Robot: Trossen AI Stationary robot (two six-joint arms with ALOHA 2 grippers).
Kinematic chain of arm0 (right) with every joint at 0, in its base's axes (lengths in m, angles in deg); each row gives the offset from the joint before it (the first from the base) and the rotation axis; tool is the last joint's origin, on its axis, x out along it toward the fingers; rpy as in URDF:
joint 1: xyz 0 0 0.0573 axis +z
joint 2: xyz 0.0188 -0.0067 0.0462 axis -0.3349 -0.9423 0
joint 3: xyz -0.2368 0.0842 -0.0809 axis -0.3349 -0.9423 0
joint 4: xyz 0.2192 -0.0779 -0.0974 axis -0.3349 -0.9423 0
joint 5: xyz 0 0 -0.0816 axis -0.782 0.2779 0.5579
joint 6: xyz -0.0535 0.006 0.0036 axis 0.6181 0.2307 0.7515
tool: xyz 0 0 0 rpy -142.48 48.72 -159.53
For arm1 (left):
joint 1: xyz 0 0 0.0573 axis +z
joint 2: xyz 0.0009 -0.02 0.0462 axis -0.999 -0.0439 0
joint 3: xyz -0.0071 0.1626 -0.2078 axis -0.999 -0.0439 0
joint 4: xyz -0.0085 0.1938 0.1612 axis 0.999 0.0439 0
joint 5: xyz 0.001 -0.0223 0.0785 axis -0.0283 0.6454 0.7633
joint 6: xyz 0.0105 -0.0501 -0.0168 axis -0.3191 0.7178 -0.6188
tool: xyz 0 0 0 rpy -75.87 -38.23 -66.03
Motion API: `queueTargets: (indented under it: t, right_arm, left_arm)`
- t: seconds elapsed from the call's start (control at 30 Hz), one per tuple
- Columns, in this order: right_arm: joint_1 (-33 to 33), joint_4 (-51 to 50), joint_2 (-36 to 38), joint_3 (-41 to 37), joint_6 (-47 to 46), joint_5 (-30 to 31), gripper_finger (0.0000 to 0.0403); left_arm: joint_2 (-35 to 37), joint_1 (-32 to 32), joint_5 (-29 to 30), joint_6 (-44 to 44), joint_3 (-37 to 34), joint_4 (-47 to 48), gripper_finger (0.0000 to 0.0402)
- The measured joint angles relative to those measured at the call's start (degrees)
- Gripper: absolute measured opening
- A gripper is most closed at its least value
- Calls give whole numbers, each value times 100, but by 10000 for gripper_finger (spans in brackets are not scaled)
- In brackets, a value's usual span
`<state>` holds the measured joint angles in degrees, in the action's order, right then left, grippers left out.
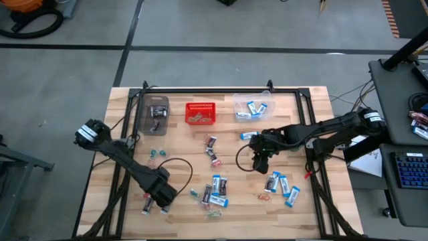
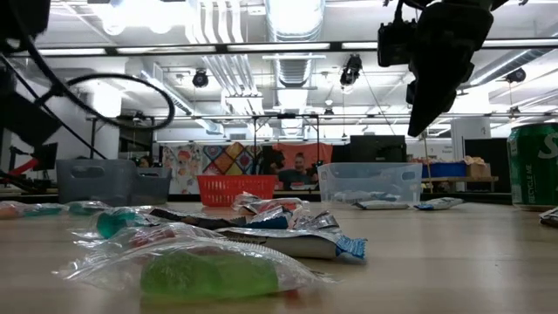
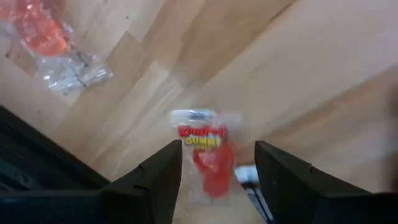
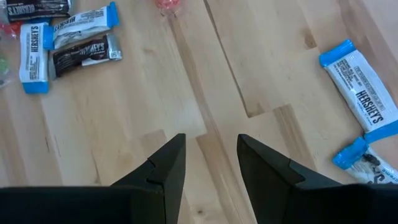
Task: Sort candy
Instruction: Put the red gummy into the red bin
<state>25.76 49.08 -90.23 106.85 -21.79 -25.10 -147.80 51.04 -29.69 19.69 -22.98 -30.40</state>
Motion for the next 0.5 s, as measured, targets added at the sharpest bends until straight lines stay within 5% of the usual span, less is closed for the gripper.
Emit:
queueTargets:
  t: [0.5]
  right_arm:
    - [18, 7, -2, -2, -5, 7, 137]
  left_arm:
    - [-88, -4, 144, -288, -9, -57, 8]
